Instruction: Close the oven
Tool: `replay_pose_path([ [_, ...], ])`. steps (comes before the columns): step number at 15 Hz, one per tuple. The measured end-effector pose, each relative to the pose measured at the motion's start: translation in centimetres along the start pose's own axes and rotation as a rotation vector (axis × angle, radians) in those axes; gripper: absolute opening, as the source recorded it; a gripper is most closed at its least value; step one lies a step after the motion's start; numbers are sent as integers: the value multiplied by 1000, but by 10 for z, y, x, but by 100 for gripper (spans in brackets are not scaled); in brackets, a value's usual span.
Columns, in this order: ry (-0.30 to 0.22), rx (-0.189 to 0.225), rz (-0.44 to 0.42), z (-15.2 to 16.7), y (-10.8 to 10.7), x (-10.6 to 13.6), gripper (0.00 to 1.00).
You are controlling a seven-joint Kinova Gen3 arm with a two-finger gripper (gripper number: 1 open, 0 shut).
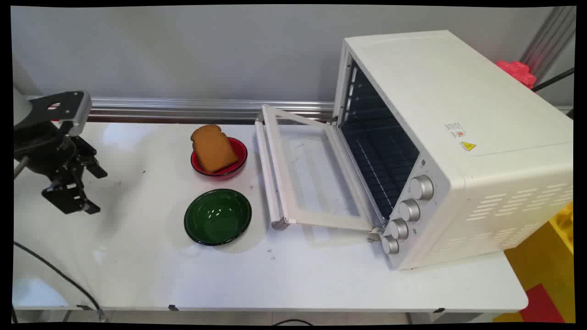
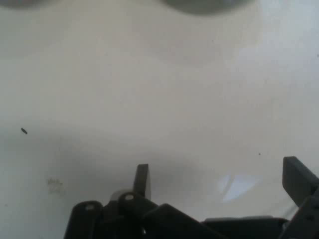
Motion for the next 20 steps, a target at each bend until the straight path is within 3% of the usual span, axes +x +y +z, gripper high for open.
replay_pose_path([
  [2,26,-2,-22,3,-2,3,100],
  [6,128,18,-59,6,-13,25,100],
  [13,370,15,-117,17,-35,83,100],
  [20,453,11,-95,31,-48,105,100],
])
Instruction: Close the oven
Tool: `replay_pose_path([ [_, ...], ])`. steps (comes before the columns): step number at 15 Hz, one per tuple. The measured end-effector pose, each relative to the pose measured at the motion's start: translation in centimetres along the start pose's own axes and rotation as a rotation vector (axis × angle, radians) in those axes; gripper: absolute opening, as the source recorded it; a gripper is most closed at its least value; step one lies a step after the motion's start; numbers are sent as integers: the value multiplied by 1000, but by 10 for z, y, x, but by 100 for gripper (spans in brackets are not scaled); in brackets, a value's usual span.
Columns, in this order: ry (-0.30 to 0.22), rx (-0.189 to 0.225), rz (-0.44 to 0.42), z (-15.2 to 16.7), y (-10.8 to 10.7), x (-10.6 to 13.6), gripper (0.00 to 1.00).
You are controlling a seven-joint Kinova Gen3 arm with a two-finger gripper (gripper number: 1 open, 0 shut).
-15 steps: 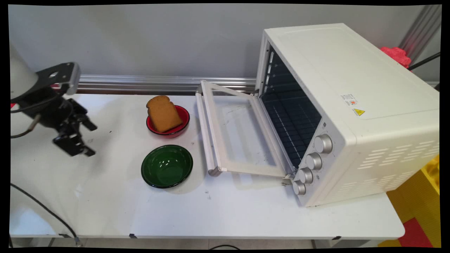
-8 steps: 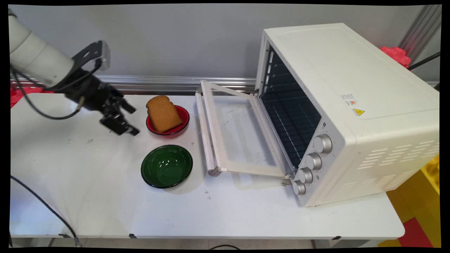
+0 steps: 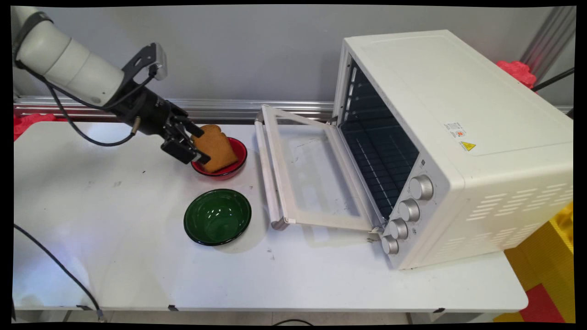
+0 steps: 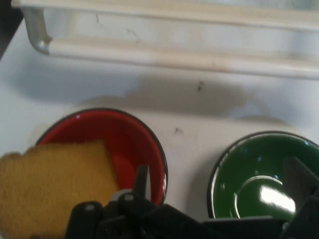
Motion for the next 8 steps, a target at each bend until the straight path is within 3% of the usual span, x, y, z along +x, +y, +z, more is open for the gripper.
replay_pose_path([
  [8,18,-28,77,41,-9,-6,100],
])
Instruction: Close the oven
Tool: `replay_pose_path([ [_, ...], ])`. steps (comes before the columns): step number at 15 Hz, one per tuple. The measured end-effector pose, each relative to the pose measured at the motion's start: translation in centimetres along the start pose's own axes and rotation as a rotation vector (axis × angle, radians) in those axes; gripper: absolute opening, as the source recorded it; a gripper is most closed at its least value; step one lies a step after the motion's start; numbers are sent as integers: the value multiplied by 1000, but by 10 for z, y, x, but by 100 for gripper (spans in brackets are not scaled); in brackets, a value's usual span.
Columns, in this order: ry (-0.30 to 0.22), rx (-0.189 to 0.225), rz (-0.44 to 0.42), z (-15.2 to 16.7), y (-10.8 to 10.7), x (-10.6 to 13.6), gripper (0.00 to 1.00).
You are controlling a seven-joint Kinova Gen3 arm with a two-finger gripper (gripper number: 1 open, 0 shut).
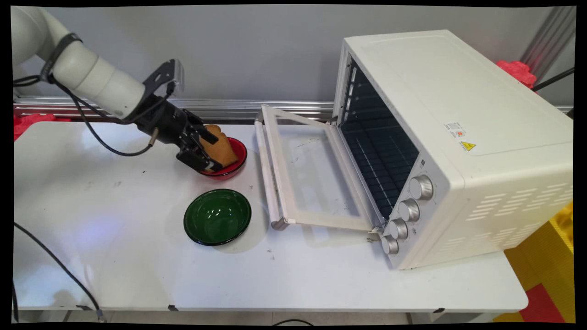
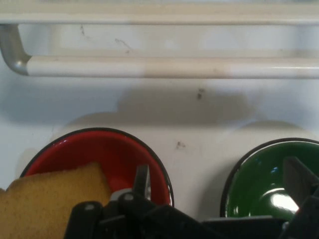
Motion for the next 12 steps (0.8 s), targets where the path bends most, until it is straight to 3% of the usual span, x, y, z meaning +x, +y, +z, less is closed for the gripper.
replay_pose_path([
  [12,49,-31,32,57,-10,-6,100],
])
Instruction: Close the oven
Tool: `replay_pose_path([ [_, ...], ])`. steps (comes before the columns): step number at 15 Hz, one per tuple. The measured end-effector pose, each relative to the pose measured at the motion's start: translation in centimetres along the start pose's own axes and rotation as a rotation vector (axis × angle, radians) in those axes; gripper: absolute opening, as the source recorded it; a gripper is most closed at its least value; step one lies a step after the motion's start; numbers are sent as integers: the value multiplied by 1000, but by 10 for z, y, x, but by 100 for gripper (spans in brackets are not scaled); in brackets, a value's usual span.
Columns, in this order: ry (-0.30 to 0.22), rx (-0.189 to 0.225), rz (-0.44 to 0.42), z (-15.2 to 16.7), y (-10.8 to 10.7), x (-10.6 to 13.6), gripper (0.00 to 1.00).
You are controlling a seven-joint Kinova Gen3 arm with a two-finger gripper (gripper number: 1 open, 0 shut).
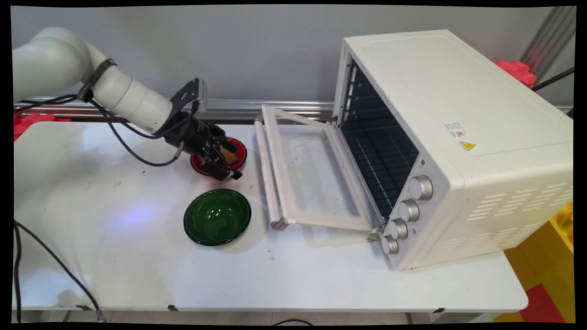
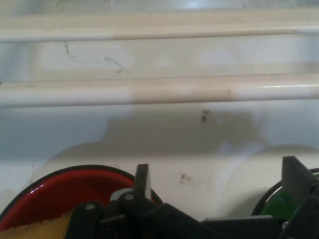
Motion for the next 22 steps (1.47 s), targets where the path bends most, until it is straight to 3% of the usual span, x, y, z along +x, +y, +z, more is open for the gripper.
replay_pose_path([
  [1,3,-3,1,3,-1,-1,100],
  [2,6,-4,2,5,-1,-1,0],
  [22,34,-43,-2,44,-6,-6,0],
])
